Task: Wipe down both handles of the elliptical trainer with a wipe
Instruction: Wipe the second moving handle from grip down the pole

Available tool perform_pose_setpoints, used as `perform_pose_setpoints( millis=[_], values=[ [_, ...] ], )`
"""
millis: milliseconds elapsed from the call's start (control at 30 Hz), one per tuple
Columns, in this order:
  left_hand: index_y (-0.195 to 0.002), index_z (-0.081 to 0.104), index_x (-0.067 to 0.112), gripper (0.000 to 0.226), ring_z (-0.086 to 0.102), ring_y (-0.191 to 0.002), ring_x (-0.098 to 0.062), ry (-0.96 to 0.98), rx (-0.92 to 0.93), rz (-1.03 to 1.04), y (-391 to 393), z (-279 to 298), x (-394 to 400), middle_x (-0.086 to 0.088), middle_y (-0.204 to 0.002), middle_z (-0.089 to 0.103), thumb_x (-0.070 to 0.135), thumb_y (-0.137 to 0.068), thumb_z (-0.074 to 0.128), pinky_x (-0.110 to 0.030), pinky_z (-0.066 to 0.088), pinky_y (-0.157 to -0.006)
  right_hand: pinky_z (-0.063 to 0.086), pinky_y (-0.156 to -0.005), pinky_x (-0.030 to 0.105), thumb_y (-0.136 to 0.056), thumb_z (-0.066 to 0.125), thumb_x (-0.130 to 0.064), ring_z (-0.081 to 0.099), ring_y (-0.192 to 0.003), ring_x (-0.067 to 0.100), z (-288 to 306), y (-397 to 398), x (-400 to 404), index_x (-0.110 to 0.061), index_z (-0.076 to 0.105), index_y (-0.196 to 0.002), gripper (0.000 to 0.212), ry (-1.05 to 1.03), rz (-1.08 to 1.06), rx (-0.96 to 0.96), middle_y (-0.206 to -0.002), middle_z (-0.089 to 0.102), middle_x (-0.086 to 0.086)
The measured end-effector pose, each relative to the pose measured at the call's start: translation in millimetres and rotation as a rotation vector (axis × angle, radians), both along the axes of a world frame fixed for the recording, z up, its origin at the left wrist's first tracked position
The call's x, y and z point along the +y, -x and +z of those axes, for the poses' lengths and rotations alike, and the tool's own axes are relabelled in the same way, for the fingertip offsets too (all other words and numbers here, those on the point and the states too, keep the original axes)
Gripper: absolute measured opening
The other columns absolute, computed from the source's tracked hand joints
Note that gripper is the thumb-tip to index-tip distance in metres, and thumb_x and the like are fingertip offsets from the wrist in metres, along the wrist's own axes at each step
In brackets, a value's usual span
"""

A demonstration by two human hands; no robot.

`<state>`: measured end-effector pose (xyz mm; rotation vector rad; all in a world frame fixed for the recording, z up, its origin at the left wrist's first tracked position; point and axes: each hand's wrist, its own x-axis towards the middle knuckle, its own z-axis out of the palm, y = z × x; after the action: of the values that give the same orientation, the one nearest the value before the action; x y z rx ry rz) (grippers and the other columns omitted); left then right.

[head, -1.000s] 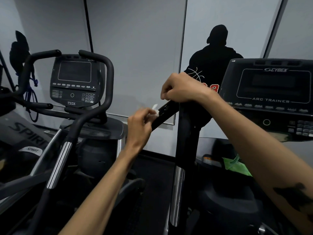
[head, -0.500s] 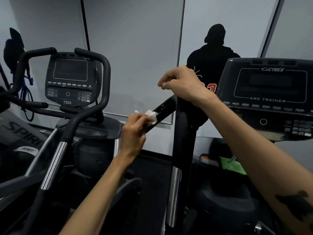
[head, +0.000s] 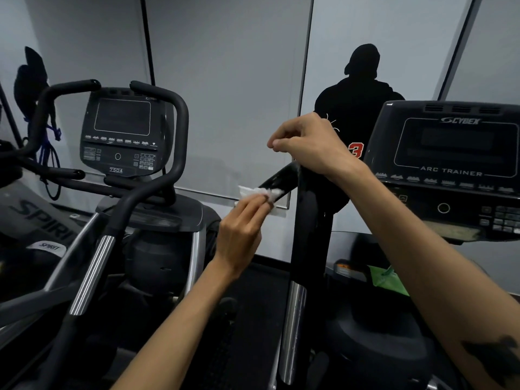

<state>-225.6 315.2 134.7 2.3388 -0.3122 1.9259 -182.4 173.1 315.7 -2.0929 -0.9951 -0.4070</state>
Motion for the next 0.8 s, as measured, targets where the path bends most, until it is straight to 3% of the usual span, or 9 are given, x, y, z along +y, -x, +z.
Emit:
perform_pose_setpoints(
  millis=[133,267,400,533,633,800],
  values=[
    [-0.097,0.073,0.003,0.009,0.067,-0.094,-0.025,0.147,-0.022,-0.014,-20.0,31.8,-15.3,-0.009,-0.104,0.073,-0.002,-0.092,0.068,-0.036,0.056,-0.068,0.056,-0.089,0.031,-0.090,0.067,-0.017,0.069,-0.095,0.013,-0.1,0.0,-0.2,-0.017,0.082,-0.095,0.016,-0.002,-0.008,-0.004,-0.089,0.077,0.000],
    [-0.104,0.078,0.001,0.012,0.071,-0.108,-0.026,0.026,-0.068,-0.049,-21.6,15.8,-12.9,-0.012,-0.112,0.075,0.000,-0.093,0.071,-0.035,0.061,-0.081,0.056,-0.086,0.031,-0.090,0.067,-0.019,0.068,-0.094,0.013,-0.1,0.4,-0.5,-0.017,0.082,-0.095,0.015,0.005,-0.003,-0.011,-0.089,0.077,0.001],
    [-0.098,0.078,-0.001,0.017,0.071,-0.109,-0.027,-0.113,-0.081,-0.001,-1.8,-7.6,6.5,-0.012,-0.108,0.076,-0.003,-0.098,0.061,-0.037,0.061,-0.083,0.056,-0.084,0.032,-0.090,0.067,-0.018,0.068,-0.093,0.015,-0.3,0.1,0.6,-0.017,0.081,-0.094,0.015,0.013,0.003,-0.009,-0.088,0.076,0.002],
    [-0.092,0.075,0.002,0.004,0.070,-0.092,-0.024,0.120,-0.121,-0.001,-11.6,10.9,-15.4,-0.009,-0.100,0.075,0.003,-0.094,0.071,-0.037,0.058,-0.066,0.057,-0.084,0.033,-0.089,0.068,-0.019,0.068,-0.091,0.015,-0.1,-0.2,1.4,-0.017,0.081,-0.092,0.014,0.006,-0.001,0.009,-0.086,0.076,0.003],
    [-0.106,0.069,0.001,0.010,0.070,-0.098,-0.026,0.070,-0.184,-0.111,-23.8,16.7,-34.0,-0.015,-0.103,0.075,0.004,-0.100,0.061,-0.036,0.060,-0.082,0.057,-0.083,0.032,-0.089,0.068,-0.018,0.069,-0.091,0.015,-0.4,-0.4,0.2,-0.016,0.081,-0.092,0.013,0.001,-0.002,0.020,-0.087,0.077,0.004],
    [-0.101,0.076,-0.002,0.013,0.071,-0.107,-0.022,-0.060,-0.133,0.028,-11.5,-4.1,-0.9,-0.011,-0.108,0.075,-0.005,-0.095,0.065,-0.032,0.059,-0.085,0.058,-0.085,0.037,-0.087,0.069,-0.019,0.069,-0.091,0.017,-2.3,-1.3,0.5,-0.017,0.081,-0.088,0.013,-0.018,0.003,0.028,-0.084,0.077,0.005]
  ],
)
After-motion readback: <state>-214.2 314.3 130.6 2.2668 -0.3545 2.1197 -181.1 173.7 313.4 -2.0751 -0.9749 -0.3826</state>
